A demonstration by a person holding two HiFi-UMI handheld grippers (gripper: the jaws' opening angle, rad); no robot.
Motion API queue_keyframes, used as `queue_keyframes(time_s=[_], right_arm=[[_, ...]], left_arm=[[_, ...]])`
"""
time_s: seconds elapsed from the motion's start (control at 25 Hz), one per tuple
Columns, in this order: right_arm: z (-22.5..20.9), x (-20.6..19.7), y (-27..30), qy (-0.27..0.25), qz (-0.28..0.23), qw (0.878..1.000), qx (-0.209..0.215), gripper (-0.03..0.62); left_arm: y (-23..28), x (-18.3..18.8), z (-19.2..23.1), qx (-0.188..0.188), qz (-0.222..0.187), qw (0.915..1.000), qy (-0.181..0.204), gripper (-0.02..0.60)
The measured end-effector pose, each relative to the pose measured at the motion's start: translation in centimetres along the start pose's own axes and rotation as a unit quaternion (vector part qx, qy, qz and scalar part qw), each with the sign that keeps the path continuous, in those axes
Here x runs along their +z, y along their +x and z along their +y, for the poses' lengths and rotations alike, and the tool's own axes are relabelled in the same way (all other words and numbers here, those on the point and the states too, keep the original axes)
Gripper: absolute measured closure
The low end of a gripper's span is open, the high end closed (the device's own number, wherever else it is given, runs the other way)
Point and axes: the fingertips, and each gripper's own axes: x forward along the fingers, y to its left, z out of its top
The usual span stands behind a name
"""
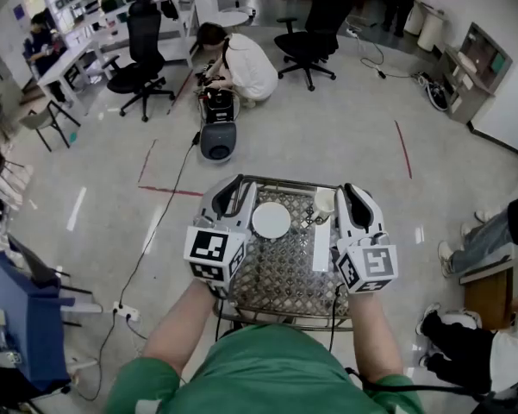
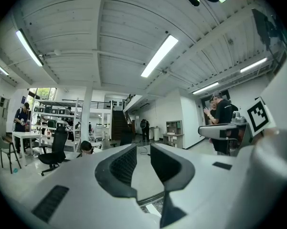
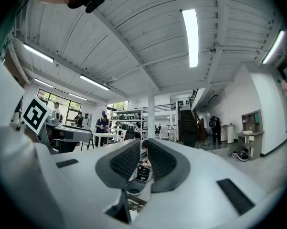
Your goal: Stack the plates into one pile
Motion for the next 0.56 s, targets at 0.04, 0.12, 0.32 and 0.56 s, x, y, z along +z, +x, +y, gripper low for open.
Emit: queue_keyframes(time_s=[0.04, 0.12, 0.32, 0.56], right_arm=[[-0.2, 0.0, 0.1, -0.001, 0.001, 1.000, 0.001, 0.526], [-0.6, -0.2, 0.2, -0.002, 0.003, 1.000, 0.002, 0.526], [-1.4, -0.7, 0.6, -0.002, 0.007, 1.000, 0.007, 0.526], [-3.4, -1.2, 1.8, -0.002, 0.008, 1.000, 0.009, 0.526]], left_arm=[[0.2, 0.0, -0.1, 0.001, 0.001, 1.0000, 0.000, 0.479], [0.7, -0.1, -0.3, 0.002, 0.003, 1.0000, 0.001, 0.479], [1.6, -0.6, -0.7, 0.006, 0.011, 0.9999, 0.004, 0.479], [4.0, -1.0, -0.9, 0.010, 0.017, 0.9997, 0.011, 0.479]])
